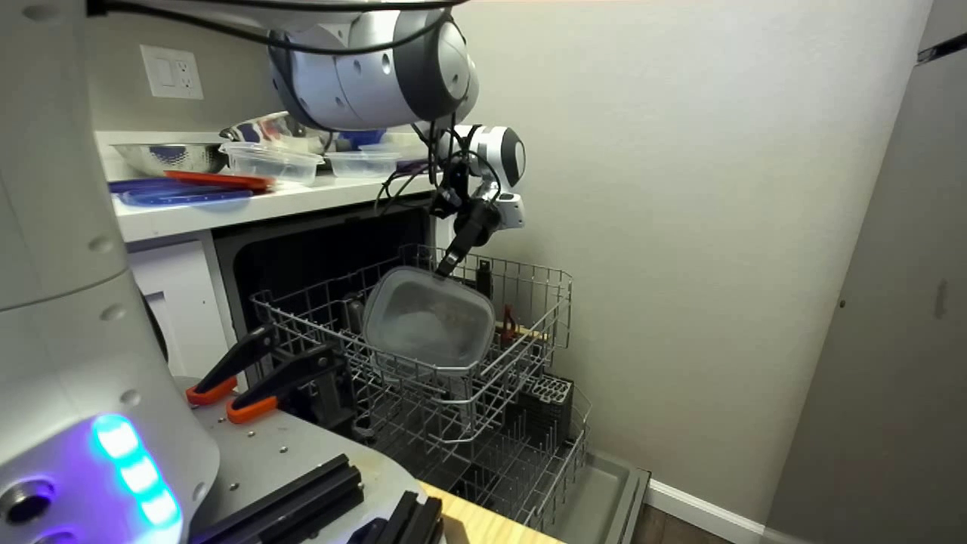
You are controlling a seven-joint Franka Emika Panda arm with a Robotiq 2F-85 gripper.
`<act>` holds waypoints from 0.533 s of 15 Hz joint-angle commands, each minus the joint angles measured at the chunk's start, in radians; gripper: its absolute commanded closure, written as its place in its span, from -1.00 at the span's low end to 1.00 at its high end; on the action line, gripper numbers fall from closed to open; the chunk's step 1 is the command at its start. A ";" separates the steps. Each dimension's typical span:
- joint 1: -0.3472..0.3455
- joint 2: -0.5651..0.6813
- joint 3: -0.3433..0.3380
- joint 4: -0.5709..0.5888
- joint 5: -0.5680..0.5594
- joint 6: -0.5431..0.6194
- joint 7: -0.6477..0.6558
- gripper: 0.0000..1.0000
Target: Lift the lunch box on top and put it on the dish rack in the dishwasher
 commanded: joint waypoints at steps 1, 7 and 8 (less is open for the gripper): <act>-0.007 0.000 0.012 -0.021 -0.012 -0.023 0.013 0.20; -0.008 0.000 0.012 -0.025 -0.009 -0.023 0.014 -0.63; -0.008 0.000 0.012 -0.024 -0.009 -0.023 0.013 -0.79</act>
